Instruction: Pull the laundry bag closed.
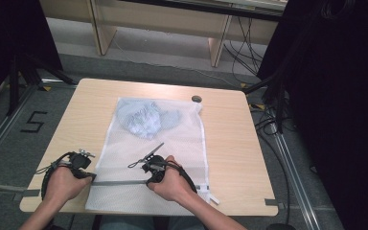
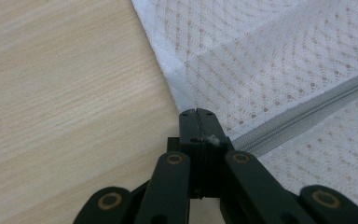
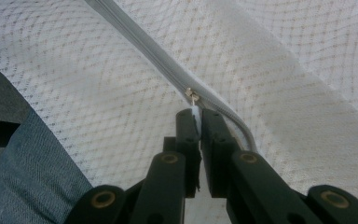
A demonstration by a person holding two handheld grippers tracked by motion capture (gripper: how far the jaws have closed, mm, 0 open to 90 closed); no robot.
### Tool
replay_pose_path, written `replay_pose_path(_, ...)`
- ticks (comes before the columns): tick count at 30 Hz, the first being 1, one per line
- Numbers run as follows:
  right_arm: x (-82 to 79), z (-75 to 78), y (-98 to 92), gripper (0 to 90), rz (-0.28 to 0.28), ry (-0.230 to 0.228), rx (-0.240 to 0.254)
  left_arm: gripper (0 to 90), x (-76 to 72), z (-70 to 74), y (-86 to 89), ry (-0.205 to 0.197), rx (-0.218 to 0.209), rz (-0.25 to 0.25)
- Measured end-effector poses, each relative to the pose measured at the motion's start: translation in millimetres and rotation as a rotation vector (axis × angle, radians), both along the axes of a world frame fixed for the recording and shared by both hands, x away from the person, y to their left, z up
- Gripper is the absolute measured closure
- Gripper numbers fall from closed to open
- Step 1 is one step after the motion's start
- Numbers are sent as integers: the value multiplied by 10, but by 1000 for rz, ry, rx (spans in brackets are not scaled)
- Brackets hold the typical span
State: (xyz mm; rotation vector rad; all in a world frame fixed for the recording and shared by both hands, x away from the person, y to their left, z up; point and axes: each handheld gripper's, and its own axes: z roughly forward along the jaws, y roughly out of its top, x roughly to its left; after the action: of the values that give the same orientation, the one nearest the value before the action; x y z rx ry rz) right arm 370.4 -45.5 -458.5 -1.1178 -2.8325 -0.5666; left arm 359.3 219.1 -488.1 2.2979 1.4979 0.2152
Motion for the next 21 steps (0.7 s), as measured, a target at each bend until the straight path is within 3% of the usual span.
replay_pose_path(6, 12, 20, -35, 869, -14, -6, 9, 900, 16, -10, 26, -17, -2, -21)
replay_pose_path(9, 3, 16, -64, 869, -22, -3, 20, 900, 12, 6, 11, -1, 14, -21)
replay_pose_path(21, 1, -1, -124, 870, -40, 14, 22, 900, 6, -8, -8, -15, -3, -3)
